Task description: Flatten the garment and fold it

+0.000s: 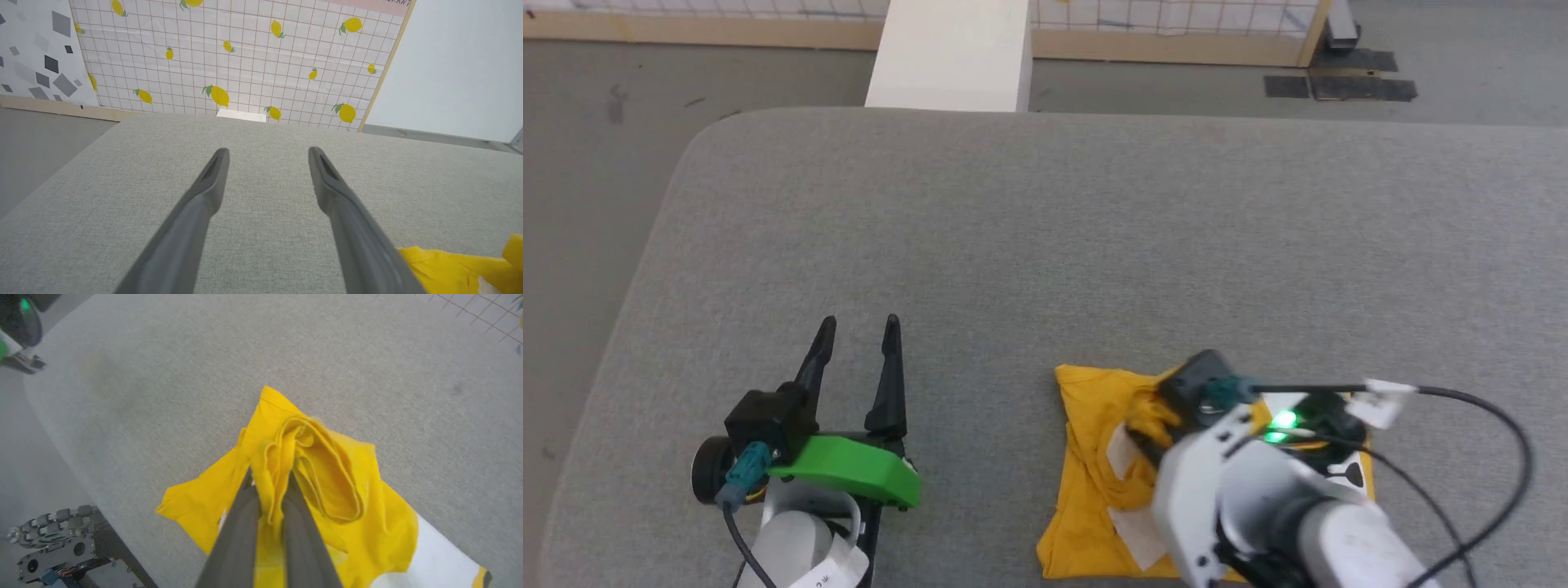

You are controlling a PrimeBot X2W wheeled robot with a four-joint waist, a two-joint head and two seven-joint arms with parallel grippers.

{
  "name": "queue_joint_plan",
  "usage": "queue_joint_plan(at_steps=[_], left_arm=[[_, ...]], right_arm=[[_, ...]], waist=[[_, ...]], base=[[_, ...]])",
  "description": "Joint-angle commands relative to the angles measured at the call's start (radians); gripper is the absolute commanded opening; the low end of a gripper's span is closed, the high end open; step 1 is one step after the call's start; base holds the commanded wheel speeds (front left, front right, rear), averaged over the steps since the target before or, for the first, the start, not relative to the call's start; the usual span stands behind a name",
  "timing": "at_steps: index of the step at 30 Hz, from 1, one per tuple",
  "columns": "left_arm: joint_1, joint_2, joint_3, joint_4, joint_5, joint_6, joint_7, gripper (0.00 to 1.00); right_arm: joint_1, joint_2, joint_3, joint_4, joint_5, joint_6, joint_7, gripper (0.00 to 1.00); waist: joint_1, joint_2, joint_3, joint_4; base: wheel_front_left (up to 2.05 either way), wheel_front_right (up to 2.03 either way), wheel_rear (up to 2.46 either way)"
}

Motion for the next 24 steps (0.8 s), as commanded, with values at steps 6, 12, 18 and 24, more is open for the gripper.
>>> queue_joint_plan(at_steps=[6, 12, 18, 24], left_arm=[[-0.030, -0.002, -0.013, 0.003, -0.008, 0.004, -0.005, 1.00], [-0.022, -0.002, -0.016, 0.012, -0.009, 0.009, -0.005, 1.00], [-0.001, -0.002, -0.008, 0.016, -0.015, 0.012, -0.005, 1.00], [0.026, -0.002, 0.003, 0.015, -0.014, 0.014, -0.005, 1.00]], right_arm=[[-0.093, 0.047, 0.078, 0.237, 0.060, -0.001, -0.073, 0.00], [-0.128, 0.056, 0.124, 0.338, 0.124, -0.001, -0.125, 1.00], [-0.128, 0.052, 0.096, 0.259, 0.190, -0.001, -0.271, 1.00], [-0.065, 0.068, -0.054, 0.115, 0.251, -0.001, -0.479, 1.00]], waist=[[0.0000, 0.0000, 0.030, 0.038], [0.0000, 0.0000, 0.016, 0.039], [0.0000, 0.0000, -0.022, 0.007], [0.0000, 0.0000, -0.062, -0.036]], base=[[0.00, 0.00, 0.00], [0.00, 0.00, 0.00], [0.00, 0.00, 0.00], [0.00, 0.00, 0.00]])
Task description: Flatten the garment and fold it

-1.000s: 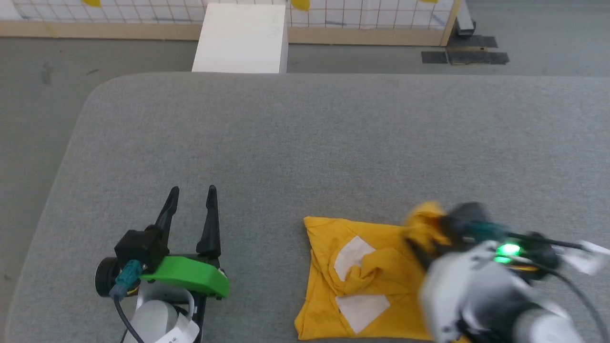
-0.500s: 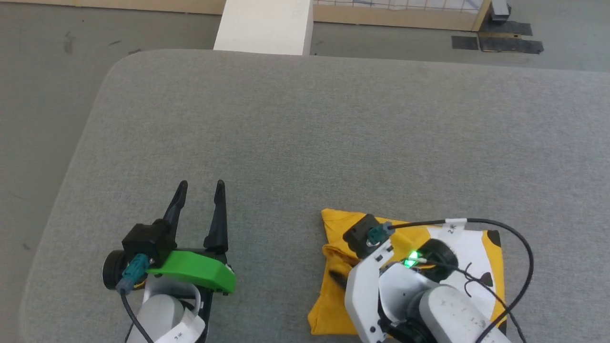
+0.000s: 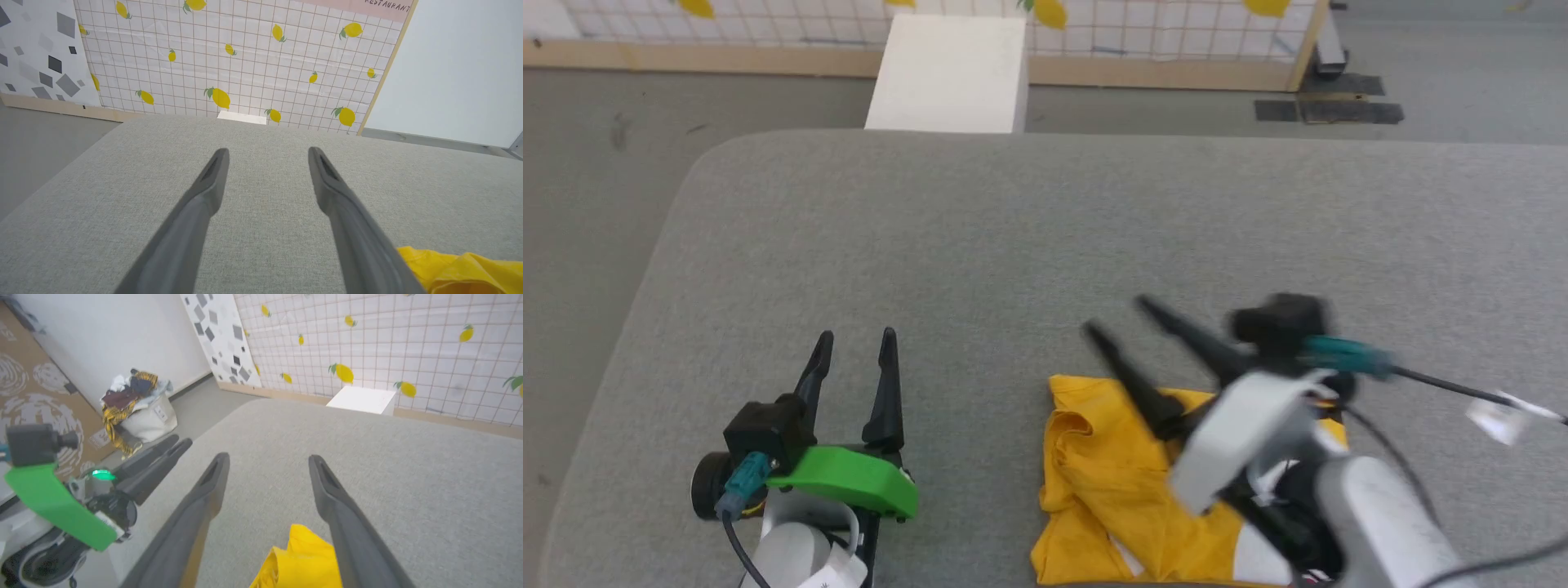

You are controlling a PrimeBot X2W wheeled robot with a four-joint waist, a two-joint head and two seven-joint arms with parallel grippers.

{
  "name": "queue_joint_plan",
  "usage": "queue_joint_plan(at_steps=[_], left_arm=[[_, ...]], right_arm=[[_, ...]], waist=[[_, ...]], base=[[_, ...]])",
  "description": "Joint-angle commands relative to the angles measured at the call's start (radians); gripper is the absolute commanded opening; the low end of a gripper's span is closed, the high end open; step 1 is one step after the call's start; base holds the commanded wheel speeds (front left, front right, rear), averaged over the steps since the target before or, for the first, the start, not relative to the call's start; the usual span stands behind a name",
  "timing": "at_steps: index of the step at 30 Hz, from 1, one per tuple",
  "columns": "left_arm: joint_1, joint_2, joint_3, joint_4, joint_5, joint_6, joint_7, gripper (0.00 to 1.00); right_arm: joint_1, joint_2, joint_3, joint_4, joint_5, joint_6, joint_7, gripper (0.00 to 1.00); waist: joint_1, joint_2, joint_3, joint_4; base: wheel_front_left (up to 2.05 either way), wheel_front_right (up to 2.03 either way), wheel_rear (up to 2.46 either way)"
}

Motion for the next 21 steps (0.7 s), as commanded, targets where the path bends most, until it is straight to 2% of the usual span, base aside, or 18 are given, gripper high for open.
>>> queue_joint_plan(at_steps=[1, 4, 8, 12, 16, 21], left_arm=[[0.016, -0.002, 0.004, 0.000, 0.000, 0.003, -0.005, 1.00], [0.024, -0.002, 0.010, -0.005, 0.004, 0.002, -0.005, 1.00], [0.027, -0.002, 0.013, -0.012, 0.004, 0.004, -0.005, 1.00], [0.027, -0.002, 0.013, -0.018, 0.005, 0.004, -0.005, 1.00], [0.025, -0.002, 0.012, -0.018, 0.005, 0.003, -0.005, 1.00], [0.018, -0.002, 0.006, -0.015, 0.003, 0.003, -0.005, 1.00]], right_arm=[[0.028, 0.001, -0.040, -0.021, -0.006, -0.001, -0.034, 1.00], [0.090, 0.009, -0.177, -0.064, -0.025, -0.001, -0.101, 1.00], [0.172, 0.016, -0.348, -0.070, -0.044, -0.001, -0.127, 1.00], [0.248, 0.017, -0.474, -0.019, 0.073, -0.001, -0.097, 1.00], [0.281, 0.018, -0.531, 0.075, 0.177, -0.001, -0.020, 1.00], [0.278, 0.018, -0.546, 0.186, 0.216, -0.001, 0.083, 1.00]], waist=[[0.0000, 0.0000, -0.026, -0.032], [0.0000, 0.0000, -0.036, -0.053], [0.0000, 0.0000, -0.038, -0.068], [0.0000, 0.0000, -0.030, -0.077], [0.0000, 0.0000, -0.023, -0.080], [0.0000, 0.0000, -0.014, -0.073]], base=[[0.00, 0.00, 0.00], [0.00, 0.00, 0.00], [0.00, 0.00, 0.00], [0.00, 0.00, 0.00], [0.00, 0.00, 0.00], [0.00, 0.00, 0.00]])
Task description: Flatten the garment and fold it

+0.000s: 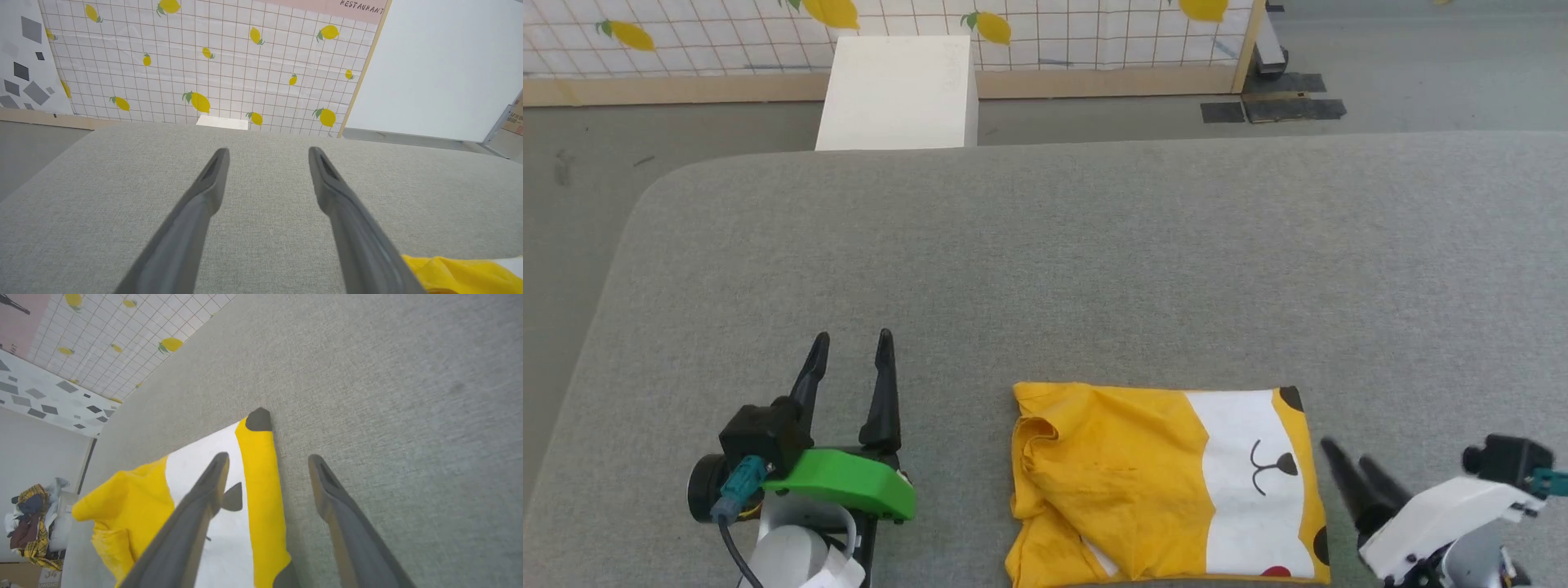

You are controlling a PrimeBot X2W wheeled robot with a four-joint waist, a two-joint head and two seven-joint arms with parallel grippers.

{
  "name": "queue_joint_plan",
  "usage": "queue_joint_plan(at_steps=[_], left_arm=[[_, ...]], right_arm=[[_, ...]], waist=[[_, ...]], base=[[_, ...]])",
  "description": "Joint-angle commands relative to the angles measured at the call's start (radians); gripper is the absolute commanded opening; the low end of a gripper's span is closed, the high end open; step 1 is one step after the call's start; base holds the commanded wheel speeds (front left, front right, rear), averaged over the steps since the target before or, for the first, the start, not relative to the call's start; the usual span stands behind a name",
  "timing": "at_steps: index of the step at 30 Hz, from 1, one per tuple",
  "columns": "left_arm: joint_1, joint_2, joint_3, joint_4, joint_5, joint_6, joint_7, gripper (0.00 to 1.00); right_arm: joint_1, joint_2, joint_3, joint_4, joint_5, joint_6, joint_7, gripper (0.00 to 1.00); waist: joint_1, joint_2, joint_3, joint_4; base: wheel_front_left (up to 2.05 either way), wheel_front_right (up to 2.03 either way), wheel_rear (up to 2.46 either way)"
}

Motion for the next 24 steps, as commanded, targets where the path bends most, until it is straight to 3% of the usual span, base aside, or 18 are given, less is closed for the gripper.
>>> queue_joint_plan(at_steps=[1, 11, 12, 13, 14, 20, 24], left_arm=[[0.003, -0.002, -0.002, 0.001, 0.003, 0.002, -0.005, 1.00], [-0.001, -0.002, -0.005, -0.001, 0.002, 0.004, -0.005, 1.00], [-0.001, -0.002, -0.005, -0.001, 0.001, 0.005, -0.005, 1.00], [-0.002, -0.002, -0.006, -0.001, 0.000, 0.005, -0.005, 1.00], [-0.002, -0.002, -0.006, -0.001, 0.000, 0.006, -0.005, 1.00], [0.003, -0.002, 0.007, -0.008, 0.003, 0.010, -0.005, 1.00], [0.001, -0.002, 0.018, -0.026, 0.010, 0.009, -0.005, 1.00]], right_arm=[[-0.004, 0.003, 0.005, 0.020, 0.009, -0.001, 0.022, 1.00], [-0.061, 0.003, 0.097, 0.136, 0.000, -0.001, 0.204, 0.97], [-0.069, 0.003, 0.106, 0.135, -0.015, -0.001, 0.214, 0.45], [-0.075, 0.003, 0.110, 0.134, -0.026, -0.001, 0.219, 0.27], [-0.081, 0.003, 0.118, 0.130, -0.040, -0.001, 0.227, 0.01], [-0.122, 0.002, 0.166, 0.049, -0.212, -0.001, 0.252, 0.00], [-0.182, -0.065, 0.239, -0.007, -0.364, -0.001, 0.242, 0.00]], waist=[[0.0000, 0.0000, 0.005, 0.006], [0.0000, 0.0000, 0.024, 0.024], [0.0000, 0.0000, 0.025, 0.026], [0.0000, 0.0000, 0.026, 0.026], [0.0000, 0.0000, 0.026, 0.026], [0.0000, 0.0000, 0.038, -0.007], [0.0000, 0.0000, 0.057, -0.064]], base=[[0.00, 0.00, 0.00], [0.00, 0.00, 0.00], [0.00, 0.00, 0.00], [0.00, 0.00, 0.00], [0.00, 0.00, 0.00], [0.00, 0.00, 0.00], [0.00, 0.00, 0.00]])
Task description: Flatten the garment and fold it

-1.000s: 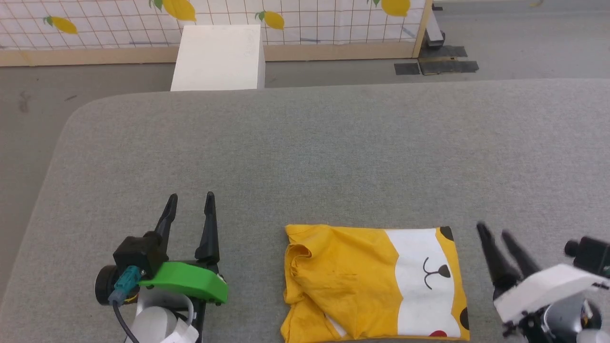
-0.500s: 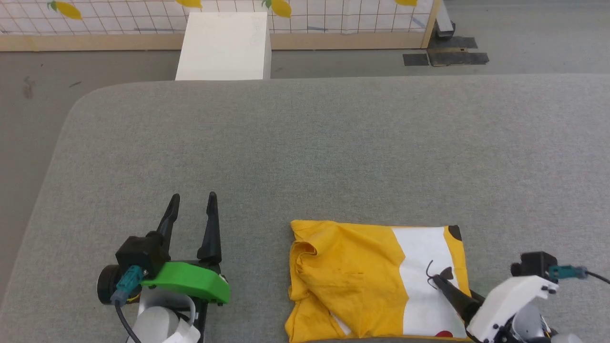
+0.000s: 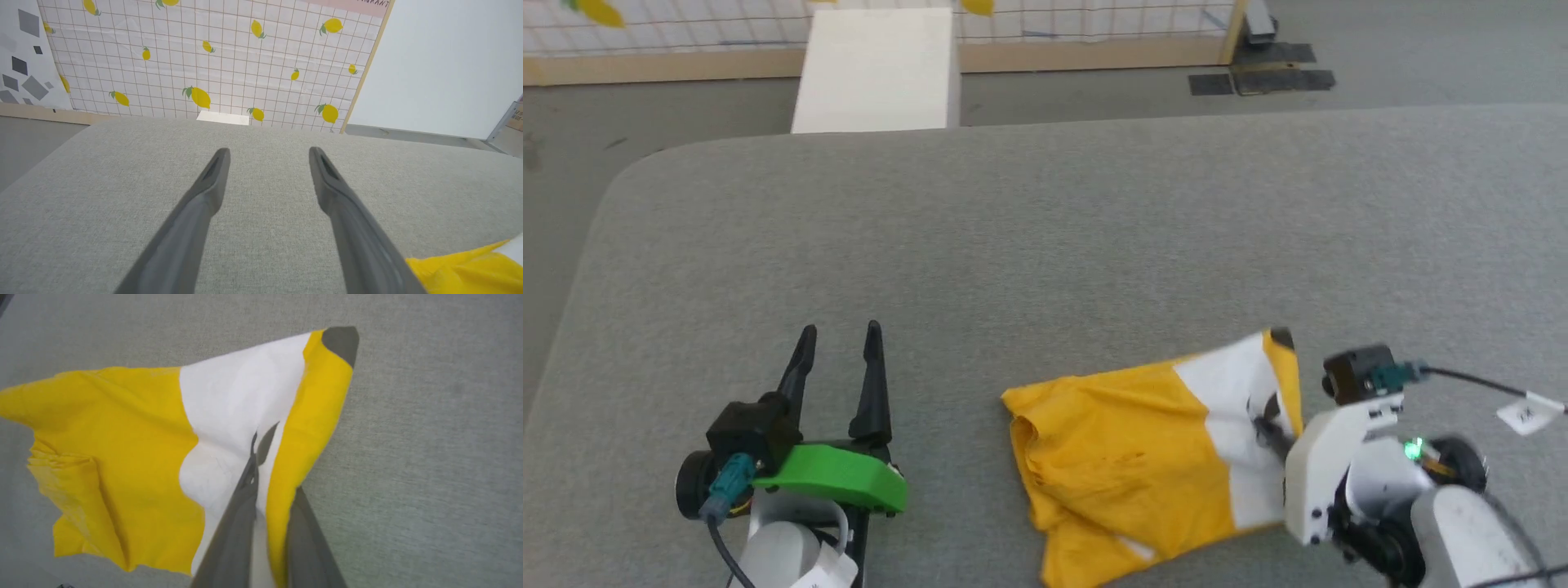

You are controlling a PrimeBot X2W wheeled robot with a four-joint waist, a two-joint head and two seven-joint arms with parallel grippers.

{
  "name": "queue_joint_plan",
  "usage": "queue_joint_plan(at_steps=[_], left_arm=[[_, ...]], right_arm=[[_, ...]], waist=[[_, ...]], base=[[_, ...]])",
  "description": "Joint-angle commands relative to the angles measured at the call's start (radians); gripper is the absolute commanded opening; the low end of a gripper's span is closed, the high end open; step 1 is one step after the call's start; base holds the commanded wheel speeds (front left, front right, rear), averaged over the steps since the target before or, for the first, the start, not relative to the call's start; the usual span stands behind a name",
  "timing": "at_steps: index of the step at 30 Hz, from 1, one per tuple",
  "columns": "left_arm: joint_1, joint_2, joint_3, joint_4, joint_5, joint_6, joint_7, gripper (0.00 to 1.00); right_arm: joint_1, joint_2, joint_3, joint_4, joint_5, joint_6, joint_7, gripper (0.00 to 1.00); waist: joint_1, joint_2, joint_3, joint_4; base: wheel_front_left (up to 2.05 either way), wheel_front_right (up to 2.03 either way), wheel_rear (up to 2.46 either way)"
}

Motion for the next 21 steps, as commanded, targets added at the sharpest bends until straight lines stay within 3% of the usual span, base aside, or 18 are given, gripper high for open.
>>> queue_joint_plan(at_steps=[1, 5, 10, 17, 21], left_arm=[[0.001, -0.002, 0.005, -0.007, 0.006, 0.001, -0.005, 1.00], [-0.006, -0.002, 0.008, -0.022, 0.011, 0.001, -0.005, 1.00], [-0.029, -0.001, 0.015, -0.046, 0.032, -0.004, -0.005, 1.00], [-0.062, 0.031, 0.023, -0.072, 0.079, -0.019, -0.005, 1.00], [-0.088, 0.057, 0.016, -0.093, 0.098, -0.026, -0.005, 1.00]], right_arm=[[-0.033, -0.031, 0.019, -0.011, -0.036, -0.001, -0.011, 0.00], [-0.118, -0.117, 0.069, -0.006, -0.136, -0.001, -0.051, 0.00], [-0.235, -0.182, 0.043, 0.058, -0.216, -0.001, -0.132, 0.00], [-0.387, -0.203, -0.072, 0.211, -0.290, -0.001, -0.252, 0.00], [-0.464, -0.198, -0.168, 0.306, -0.330, -0.001, -0.320, 0.00]], waist=[[0.0000, 0.0000, 0.022, -0.052], [0.0000, 0.0000, 0.051, -0.128], [0.0000, 0.0000, 0.104, -0.236], [0.0000, 0.0000, 0.190, -0.373], [0.0000, 0.0000, 0.243, -0.417]], base=[[0.00, 0.00, 0.00], [0.00, 0.00, 0.00], [0.00, 0.00, 0.00], [0.00, 0.00, 0.00], [0.00, 0.00, 0.00]])
